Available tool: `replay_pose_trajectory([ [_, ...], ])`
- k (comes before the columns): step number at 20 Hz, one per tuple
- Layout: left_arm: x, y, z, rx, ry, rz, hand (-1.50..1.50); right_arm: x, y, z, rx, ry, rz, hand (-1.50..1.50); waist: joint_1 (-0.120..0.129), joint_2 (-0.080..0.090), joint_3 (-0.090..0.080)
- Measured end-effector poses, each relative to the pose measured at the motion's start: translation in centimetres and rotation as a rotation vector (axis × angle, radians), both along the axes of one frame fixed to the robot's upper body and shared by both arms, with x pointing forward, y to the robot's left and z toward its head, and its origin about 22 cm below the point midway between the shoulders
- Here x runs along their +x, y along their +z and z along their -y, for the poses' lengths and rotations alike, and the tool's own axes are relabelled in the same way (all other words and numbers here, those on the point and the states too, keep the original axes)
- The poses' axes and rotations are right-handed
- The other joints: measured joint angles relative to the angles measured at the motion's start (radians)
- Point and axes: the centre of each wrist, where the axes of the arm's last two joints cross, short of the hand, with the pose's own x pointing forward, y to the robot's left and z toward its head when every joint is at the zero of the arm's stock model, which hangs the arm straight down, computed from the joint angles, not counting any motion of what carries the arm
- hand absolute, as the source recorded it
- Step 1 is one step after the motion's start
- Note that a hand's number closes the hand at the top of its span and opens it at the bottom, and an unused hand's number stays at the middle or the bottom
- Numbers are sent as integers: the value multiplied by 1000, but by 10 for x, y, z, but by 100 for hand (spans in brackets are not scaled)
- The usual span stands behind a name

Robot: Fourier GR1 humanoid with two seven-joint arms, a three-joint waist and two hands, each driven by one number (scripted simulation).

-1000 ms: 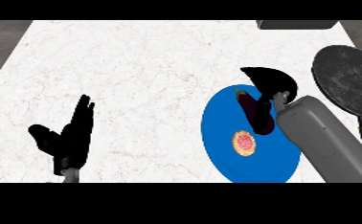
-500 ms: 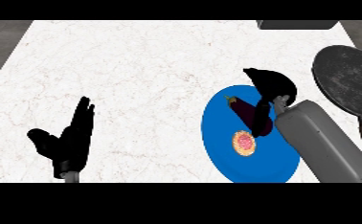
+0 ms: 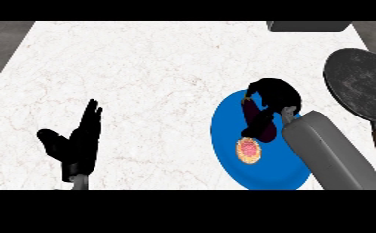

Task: Pick the eggplant from the plate and place it in the pan

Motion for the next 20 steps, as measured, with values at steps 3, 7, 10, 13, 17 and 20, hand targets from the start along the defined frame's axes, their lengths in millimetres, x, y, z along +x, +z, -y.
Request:
replay_pose_trajectory([
  [3, -1, 0, -1, -5, -4, 1, 0, 2, -6, 0, 7, 19, 24, 150, 1, -2, 0],
  [7, 1, 3, -2, -13, -6, -13, 0, 4, -10, 1, 4, 25, 39, 150, 1, -3, -1],
  [10, -1, 3, -8, -13, -9, -23, 0, 0, -14, -8, 19, -57, 58, 150, -2, -4, -2],
  [13, -2, 4, -8, -14, -6, -25, 0, -3, -15, -26, 37, -176, 90, 150, -5, -4, -2],
  [17, -2, 3, -5, -12, -2, -16, 0, -3, -11, -32, 22, -253, 174, 150, -4, -1, 0],
  [20, -3, 2, -8, -13, -2, -16, 0, -6, 7, -36, -5, -271, 296, 150, -10, 0, 2],
])
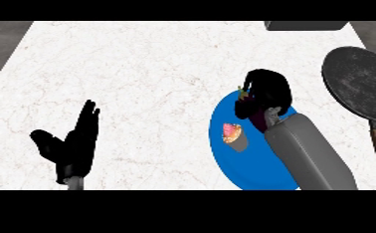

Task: Pick the eggplant from the plate and place it in the pan

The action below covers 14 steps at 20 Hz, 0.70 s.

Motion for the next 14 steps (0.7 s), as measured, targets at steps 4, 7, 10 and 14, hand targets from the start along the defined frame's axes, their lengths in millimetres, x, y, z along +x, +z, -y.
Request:
replay_pose_trajectory([
  [4, -3, 0, -1, 6, 15, -5, 0, -8, 28, -9, -43, -61, 222, 150, -8, -2, 0],
  [7, -4, -1, -2, 6, 13, 0, 0, -14, 53, -12, -55, -121, 365, 150, -10, -2, 1],
  [10, -4, 0, -2, 6, 10, 2, 0, -19, 78, -3, -35, -187, 448, 150, -8, -1, 1],
  [14, -5, 1, -3, 8, 7, 6, 0, -21, 97, 7, -11, -249, 494, 150, 0, 3, 1],
])
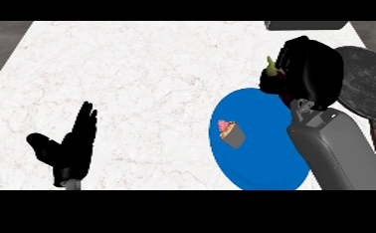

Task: Pick the eggplant from the plate and place it in the pan

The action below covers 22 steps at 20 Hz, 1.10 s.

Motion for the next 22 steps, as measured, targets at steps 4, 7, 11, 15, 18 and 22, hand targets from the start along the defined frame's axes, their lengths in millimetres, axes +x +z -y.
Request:
replay_pose_trajectory([
  [4, 3, 0, 1, -6, -6, -3, 0, 3, 10, 24, 52, -55, 36, 150, 2, 2, 0],
  [7, 2, 1, 1, -6, -12, 2, 0, 14, 15, 53, 96, -80, 63, 150, 6, 3, 0],
  [11, 4, 0, 1, -7, -19, 6, 0, 30, 5, 94, 89, -123, 85, 150, 11, 5, 1],
  [15, 4, -2, 4, -7, -22, 20, 0, 45, -12, 134, 52, -173, 98, 150, 18, 8, 1],
  [18, 5, -2, 3, -8, -29, 22, 0, 53, -24, 172, 35, -202, 105, 150, 24, 11, 2],
  [22, 9, 1, 6, -11, -38, 18, 0, 59, -41, 215, 47, -234, 112, 150, 34, 15, 3],
])
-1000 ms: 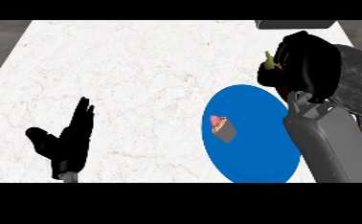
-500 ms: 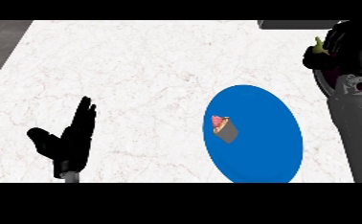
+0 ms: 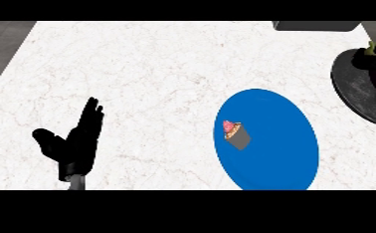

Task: Pick the eggplant from the plate and place it in the pan

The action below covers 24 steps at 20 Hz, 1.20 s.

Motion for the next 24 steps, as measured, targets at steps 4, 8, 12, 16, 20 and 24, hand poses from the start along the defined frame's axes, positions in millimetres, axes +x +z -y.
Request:
replay_pose_trajectory([
  [4, 1, 1, 5, 8, -9, 8, 0, -1, -9, 38, 27, -13, 10, 150, 11, 4, 1],
  [8, 5, 4, 9, 6, -25, 16, 0, -11, -19, 71, 2, -77, -48, -150, 26, 13, 0],
  [12, 7, 7, 10, 3, -35, 13, 0, -18, -32, 88, 66, -90, -167, -150, 40, 20, 1],
  [16, 8, 5, 13, 1, -35, 20, 0, -26, -40, 99, 85, -64, -159, -150, 42, 22, 3],
  [20, 8, 6, 12, -4, -37, 21, 0, -23, -37, 100, 164, -8, -52, -150, 42, 22, 5],
  [24, 6, 5, 10, -6, -30, 13, 0, -18, -25, 101, 325, 60, 122, -150, 32, 19, 7],
])
